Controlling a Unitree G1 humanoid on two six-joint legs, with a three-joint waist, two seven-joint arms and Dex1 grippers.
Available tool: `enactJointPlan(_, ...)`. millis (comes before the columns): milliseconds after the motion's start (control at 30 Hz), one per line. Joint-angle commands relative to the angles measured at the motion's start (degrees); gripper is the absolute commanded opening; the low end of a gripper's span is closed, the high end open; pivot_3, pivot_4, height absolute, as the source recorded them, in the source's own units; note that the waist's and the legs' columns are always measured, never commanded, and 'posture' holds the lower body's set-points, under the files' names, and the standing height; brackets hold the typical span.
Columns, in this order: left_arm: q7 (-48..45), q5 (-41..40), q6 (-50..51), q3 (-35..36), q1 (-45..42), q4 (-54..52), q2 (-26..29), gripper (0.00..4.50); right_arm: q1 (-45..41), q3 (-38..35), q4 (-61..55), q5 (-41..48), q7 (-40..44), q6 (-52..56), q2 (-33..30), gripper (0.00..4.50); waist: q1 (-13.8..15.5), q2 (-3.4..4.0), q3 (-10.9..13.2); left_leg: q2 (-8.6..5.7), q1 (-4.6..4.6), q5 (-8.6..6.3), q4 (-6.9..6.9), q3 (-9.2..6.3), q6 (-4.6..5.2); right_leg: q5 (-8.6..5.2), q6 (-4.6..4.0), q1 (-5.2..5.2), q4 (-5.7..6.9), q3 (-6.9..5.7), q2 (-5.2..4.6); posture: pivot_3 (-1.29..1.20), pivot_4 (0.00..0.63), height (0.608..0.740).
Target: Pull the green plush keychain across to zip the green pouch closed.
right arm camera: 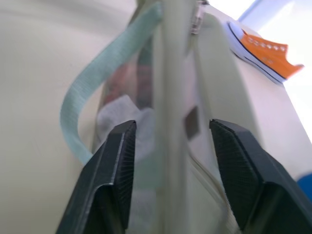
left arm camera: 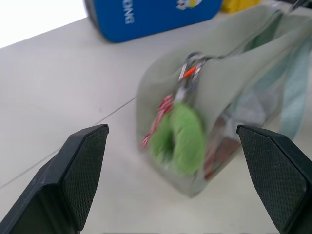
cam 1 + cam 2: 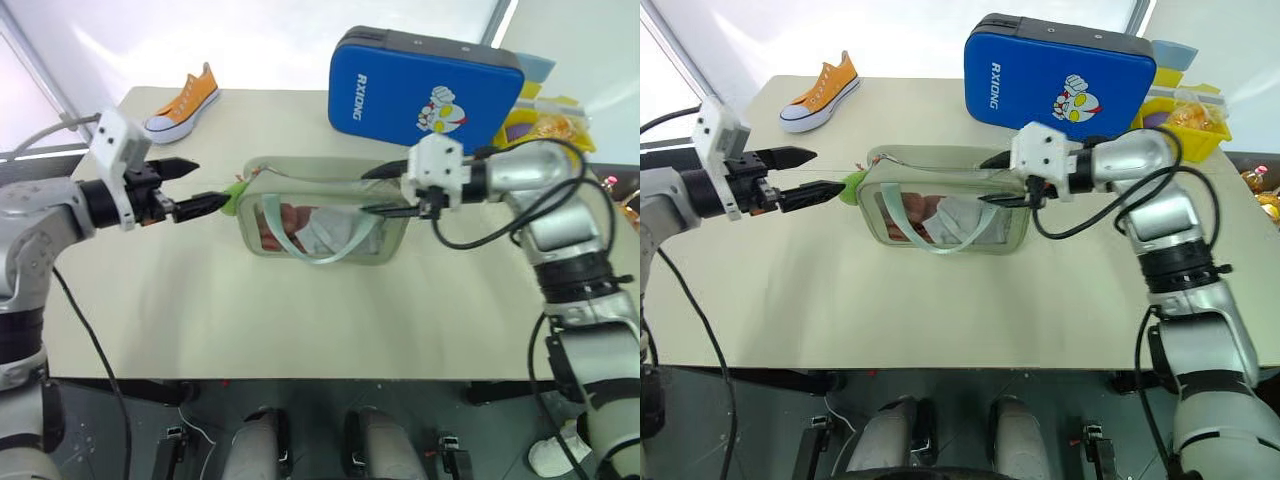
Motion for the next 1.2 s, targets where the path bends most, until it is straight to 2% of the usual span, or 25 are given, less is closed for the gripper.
enactJointPlan(33,0.07,-0.63,-0.68,1.89,0.32,-1.55,0.1,4.5,2.25,-2.71,-4.83,1.48,-1.86,3.95,-1.02,2.55,-0.02,-0.01,-0.01,0.0,0.01,0.0,0.0,0.0,0.0,0.0,0.0,0.01,0.0,0.0,0.0,0.0,0.15,0.74)
enactJointPlan(300,1.41,1.1,-2.19,-1.84,-0.78,-0.26,-3.53,4.5,6.49,-2.31,-6.09,0.94,-3.39,4.52,0.19,2.55,-0.15,-0.01,-0.01,0.0,0.25,0.01,0.0,0.0,-0.01,0.0,0.0,0.25,0.04,0.0,0.04,0.0,0.15,0.74)
enactJointPlan(367,1.9,1.24,-2.29,-2.46,-1.27,0.1,-4.32,4.5,6.9,-2.32,-6.56,1.27,-3.74,4.78,0.8,2.02,-0.21,-0.01,-0.01,0.0,0.26,0.0,-0.01,0.0,0.0,0.0,0.0,0.24,0.03,0.01,0.04,0.0,0.15,0.74)
enactJointPlan(433,2.1,1.76,-2.83,-3.43,-1.65,0.35,-5.13,4.5,7.17,-2.13,-6.76,1.09,-4.49,4.5,1.6,1.28,-0.16,-0.01,-0.01,0.01,0.25,0.0,-0.01,0.0,0.0,0.0,0.0,0.23,0.03,0.01,0.04,0.0,0.15,0.74)
enactJointPlan(500,1.93,2.01,-3.22,-3.91,-1.94,0.56,-5.72,4.5,7.23,-1.88,-6.94,0.59,-5.1,4.01,2.16,0.18,-0.17,-0.01,-0.01,0.01,0.26,0.01,0.0,0.01,0.0,0.0,0.0,0.24,0.03,0.01,0.04,0.0,0.15,0.74)
enactJointPlan(633,1.33,1.9,-3.4,-4.16,-2.07,1.12,-6.36,4.5,7.3,-1.68,-7.51,0.32,-5.46,3.94,2.6,0.18,-0.19,-0.01,-0.01,0.01,0.26,0.01,0.0,0.0,-0.01,0.0,0.0,0.24,0.03,0.01,0.05,0.0,0.15,0.74)
enactJointPlan(700,0.93,2.27,-4.13,-4.28,-1.65,1.44,-6.29,3.95,7.27,-1.75,-7.52,0.24,-5.35,3.81,2.49,0.11,-0.26,-0.01,-0.01,0.01,0.26,0.01,0.0,0.01,0.0,0.0,0.0,0.24,0.03,0.01,0.05,0.0,0.15,0.74)
enactJointPlan(767,0.55,2.42,-4.72,-4.27,-1.57,1.68,-6.24,3.16,7.14,-1.87,-7.39,0.17,-5.21,3.83,2.35,0.11,-0.25,-0.01,-0.01,0.01,0.26,0.01,0.0,0.0,0.0,0.0,0.0,0.24,0.03,0.01,0.06,0.0,0.15,0.74)
enactJointPlan(967,-0.54,3.28,-5.63,-4.43,-1.32,2.13,-5.93,0.03,6.89,-1.99,-8.39,0.47,-5.59,4.51,2.72,0.11,-0.2,-0.01,-0.01,0.01,0.26,0.01,0.0,0.01,-0.01,0.0,0.0,0.24,0.03,0.01,0.05,0.0,0.15,0.74)
enactJointPlan(1100,-1.29,3.13,-5.17,-3.59,-3.46,2.97,-4.84,0.03,6.61,-2.05,-7.96,0.39,-5.91,4.31,3.0,0.11,-0.19,-0.01,-0.01,0.01,0.26,0.01,0.0,0.01,-0.01,0.0,0.0,0.24,0.03,0.01,0.05,0.0,0.15,0.74)
enactJointPlan(1200,-1.86,2.42,-5.01,-2.82,-8.85,4.68,-4.19,0.03,6.81,-2.03,-7.38,-0.01,-6.07,3.47,2.91,0.11,-0.13,-0.01,0.0,0.02,0.25,0.01,0.0,-0.01,-0.01,0.0,0.0,0.24,0.03,0.0,0.07,0.0,0.15,0.74)
